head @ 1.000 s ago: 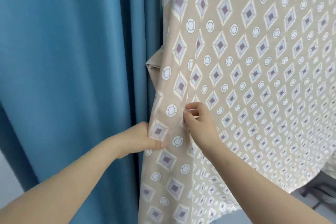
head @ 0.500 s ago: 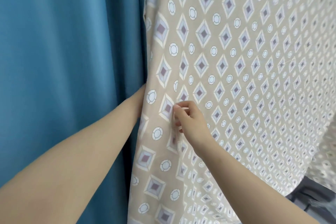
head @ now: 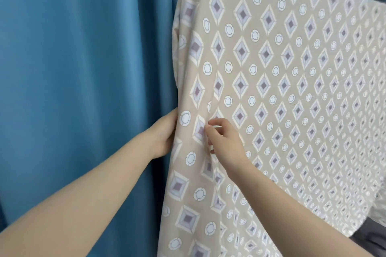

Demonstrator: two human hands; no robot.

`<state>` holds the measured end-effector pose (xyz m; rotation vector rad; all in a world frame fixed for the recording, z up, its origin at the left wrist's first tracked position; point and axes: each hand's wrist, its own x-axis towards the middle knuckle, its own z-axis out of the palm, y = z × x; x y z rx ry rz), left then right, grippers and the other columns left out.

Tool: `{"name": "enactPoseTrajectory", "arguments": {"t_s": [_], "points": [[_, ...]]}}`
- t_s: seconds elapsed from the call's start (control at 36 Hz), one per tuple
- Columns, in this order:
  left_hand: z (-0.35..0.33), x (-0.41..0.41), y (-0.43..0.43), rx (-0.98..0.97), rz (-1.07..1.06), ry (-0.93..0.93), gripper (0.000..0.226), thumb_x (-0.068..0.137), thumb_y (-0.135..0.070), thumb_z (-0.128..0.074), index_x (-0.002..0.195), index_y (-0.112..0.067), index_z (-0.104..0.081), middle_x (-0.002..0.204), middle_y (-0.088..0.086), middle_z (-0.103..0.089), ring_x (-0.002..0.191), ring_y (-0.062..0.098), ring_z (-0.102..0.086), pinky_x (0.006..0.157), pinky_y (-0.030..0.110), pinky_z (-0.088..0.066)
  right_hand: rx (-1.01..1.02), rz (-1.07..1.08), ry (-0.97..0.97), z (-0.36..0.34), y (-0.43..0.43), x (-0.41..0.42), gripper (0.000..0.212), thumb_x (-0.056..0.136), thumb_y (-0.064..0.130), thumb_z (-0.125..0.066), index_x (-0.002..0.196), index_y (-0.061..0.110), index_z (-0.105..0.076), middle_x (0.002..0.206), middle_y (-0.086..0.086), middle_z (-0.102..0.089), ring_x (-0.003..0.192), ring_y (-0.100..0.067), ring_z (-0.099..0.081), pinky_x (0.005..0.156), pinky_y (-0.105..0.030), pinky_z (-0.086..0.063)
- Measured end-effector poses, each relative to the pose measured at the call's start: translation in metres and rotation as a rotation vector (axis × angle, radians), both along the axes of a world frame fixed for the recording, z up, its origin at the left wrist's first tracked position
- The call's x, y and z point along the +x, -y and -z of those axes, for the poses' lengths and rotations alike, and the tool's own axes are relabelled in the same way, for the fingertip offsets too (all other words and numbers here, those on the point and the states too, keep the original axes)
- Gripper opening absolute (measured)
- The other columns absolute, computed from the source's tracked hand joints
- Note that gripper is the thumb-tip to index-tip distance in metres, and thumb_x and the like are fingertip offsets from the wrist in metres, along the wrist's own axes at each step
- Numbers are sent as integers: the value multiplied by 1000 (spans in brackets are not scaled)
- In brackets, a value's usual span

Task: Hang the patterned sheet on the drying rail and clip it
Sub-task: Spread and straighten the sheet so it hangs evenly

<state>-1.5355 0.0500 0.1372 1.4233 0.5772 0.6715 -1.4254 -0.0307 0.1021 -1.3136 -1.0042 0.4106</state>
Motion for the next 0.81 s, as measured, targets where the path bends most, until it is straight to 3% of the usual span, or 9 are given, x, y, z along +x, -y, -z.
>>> {"name": "enactPoseTrajectory", "arguments": {"t_s": [0.08, 0.14, 0.22, 0.28, 0.36, 0.47, 0.61, 0.75, 0.81], "points": [[13, -15, 15, -31, 80, 120, 56, 94, -58, -25, 104, -21, -66, 102, 1, -73, 89, 16, -69, 82, 33, -50, -3, 14, 0, 6, 6, -6, 14, 91, 27, -50, 104, 22, -53, 77, 9, -53, 69, -10, -52, 64, -23, -43], [24, -22, 21, 4, 97, 186, 58, 92, -59, -20, 112, -23, -61, 109, 0, -70, 99, 15, -67, 85, 31, -50, -13, 24, 0, 12, 11, -10, 12, 91, 27, -50, 102, 21, -52, 80, 9, -53, 70, -10, -52, 60, -23, -44], [45, -31, 38, 114, 111, 204, 45, 82, -50, -41, 117, -26, -56, 112, -5, -69, 102, 12, -65, 87, 28, -52, -26, 38, -9, 24, 21, -16, 11, 91, 24, -50, 101, 20, -52, 80, 10, -54, 69, -8, -54, 60, -19, -45], [60, -36, 47, 229, 21, 109, 28, 82, -27, -60, 110, -31, -56, 101, -12, -71, 93, 7, -67, 81, 25, -53, -40, 46, -3, 34, 28, -21, 11, 91, 23, -51, 101, 19, -53, 79, 10, -55, 58, 1, -54, 57, -17, -43], [83, -43, 52, 353, -113, -66, 29, 84, -8, -64, 95, -34, -58, 84, -21, -71, 79, -2, -67, 66, 15, -52, -81, 51, -9, 52, 37, -25, 6, 90, 23, -52, 96, 22, -53, 82, 10, -56, 68, -4, -54, 68, -26, -44], [112, -53, 51, 387, -194, -311, 12, 84, -12, -64, 88, -24, -65, 92, -2, -71, 89, 16, -67, 82, 34, -54, -138, 59, -47, 79, 45, -28, 4, 87, 24, -54, 90, 27, -53, 83, 8, -57, 71, -13, -53, 72, -31, -43], [141, -61, 55, 419, -299, -468, 19, 86, -16, -59, 88, 2, -64, 93, 17, -69, 84, 26, -64, 73, 31, -48, -197, 36, -65, 106, 52, -30, 8, 87, 19, -55, 88, 27, -54, 83, 4, -55, 74, -15, -52, 67, -27, -42], [159, -69, 69, 317, -264, -502, 10, 85, -16, -62, 87, -25, -62, 92, -6, -69, 86, 12, -64, 74, 23, -50, -254, -22, -58, 123, 66, -26, 5, 88, 19, -54, 93, 20, -55, 78, 6, -53, 67, -11, -49, 61, -24, -39], [170, -70, 75, 329, -312, -582, 9, 86, -14, -60, 81, -20, -64, 87, -3, -68, 83, 13, -64, 66, 20, -47, -283, -48, -57, 132, 72, -22, 8, 88, 19, -56, 95, 21, -55, 77, 6, -53, 69, -12, -51, 63, -25, -40]]}}
